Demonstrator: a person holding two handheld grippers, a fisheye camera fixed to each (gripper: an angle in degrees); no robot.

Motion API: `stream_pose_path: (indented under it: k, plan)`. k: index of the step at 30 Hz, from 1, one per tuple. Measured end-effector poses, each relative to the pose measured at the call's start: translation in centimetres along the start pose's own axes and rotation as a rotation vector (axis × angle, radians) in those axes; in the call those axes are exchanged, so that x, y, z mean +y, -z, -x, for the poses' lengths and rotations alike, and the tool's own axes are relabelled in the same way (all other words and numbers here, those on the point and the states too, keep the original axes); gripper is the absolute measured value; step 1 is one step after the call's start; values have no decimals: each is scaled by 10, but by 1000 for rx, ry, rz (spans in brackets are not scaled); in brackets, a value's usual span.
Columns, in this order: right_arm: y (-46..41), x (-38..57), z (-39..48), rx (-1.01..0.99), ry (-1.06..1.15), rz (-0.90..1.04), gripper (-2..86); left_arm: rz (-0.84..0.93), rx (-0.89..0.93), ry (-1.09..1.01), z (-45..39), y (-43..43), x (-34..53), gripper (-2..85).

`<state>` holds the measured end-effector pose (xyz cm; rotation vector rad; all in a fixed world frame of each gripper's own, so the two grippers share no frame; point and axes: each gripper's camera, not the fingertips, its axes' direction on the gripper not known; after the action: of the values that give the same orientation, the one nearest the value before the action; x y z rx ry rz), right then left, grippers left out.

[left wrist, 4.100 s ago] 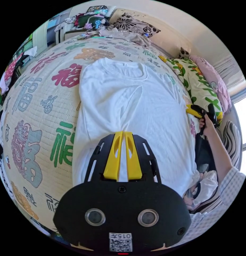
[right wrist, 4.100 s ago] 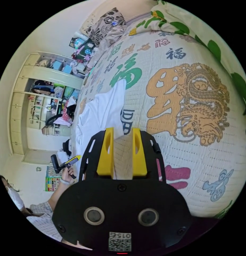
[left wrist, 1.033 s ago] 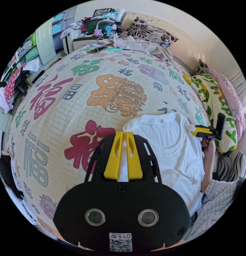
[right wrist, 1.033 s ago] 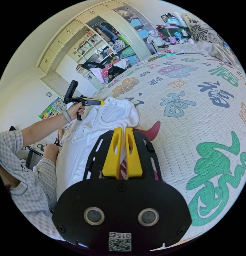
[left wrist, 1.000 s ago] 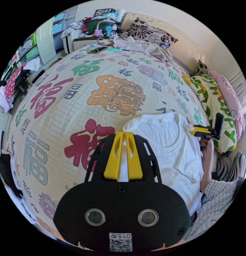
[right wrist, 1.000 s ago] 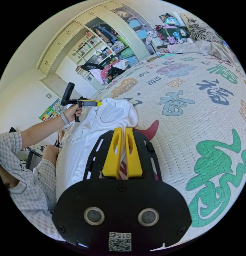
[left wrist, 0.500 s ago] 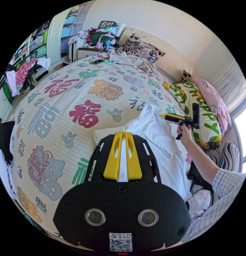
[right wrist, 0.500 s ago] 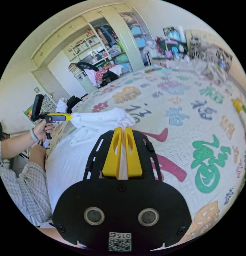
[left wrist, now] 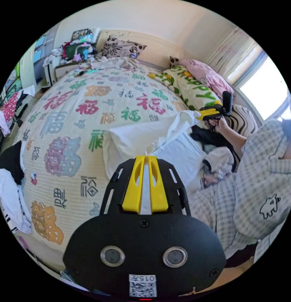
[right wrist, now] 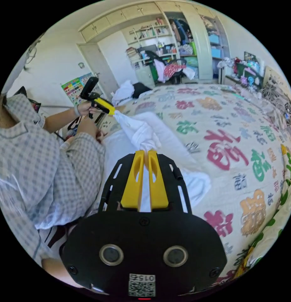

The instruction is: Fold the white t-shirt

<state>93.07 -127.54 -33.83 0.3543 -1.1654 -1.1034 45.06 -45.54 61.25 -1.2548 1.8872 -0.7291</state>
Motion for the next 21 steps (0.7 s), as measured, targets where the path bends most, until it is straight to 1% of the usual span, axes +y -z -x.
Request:
stream_pose_path:
  k: [2,3,5,7,9,11,12,13,14,15,17,18,20,21]
  plan:
    - [-23,21,16,-82,-21,134,10,73,68,-34,-7,-11,18,0]
    - [-29,26,19,-99,-30,168,11,131,102,-62,-12,-21,29,-1]
    - [-55,42,33,-153,-32,306,15,221,144,-108,-21,-37,43,-1]
    - [-73,49,45,-154,-4,406,21,349,170,-164,-33,-55,58,-1]
    - [-92,52,55,-122,45,507,32,398,171,-204,-43,-63,67,-2]
    - [-117,56,64,-86,95,652,57,458,184,-221,-49,-72,72,-4]
    - [-124,56,66,-76,94,697,63,530,180,-225,-52,-79,76,-5]
    - [-134,57,69,-82,111,795,73,602,163,-221,-53,-85,79,-6]
    - [-140,58,72,-97,133,870,78,632,157,-223,-54,-87,82,-7]
    - [-141,58,73,-89,137,886,76,678,146,-237,-57,-87,86,-7]
    - [-135,51,68,-72,110,860,72,680,94,-225,-57,-80,89,-7]
    - [-133,48,66,-73,93,840,71,634,81,-204,-57,-69,88,-8]
    - [-126,33,56,-116,22,682,64,516,122,-169,-57,-51,83,-8]
    - [-127,30,54,-127,4,649,63,428,155,-152,-58,-40,78,-8]
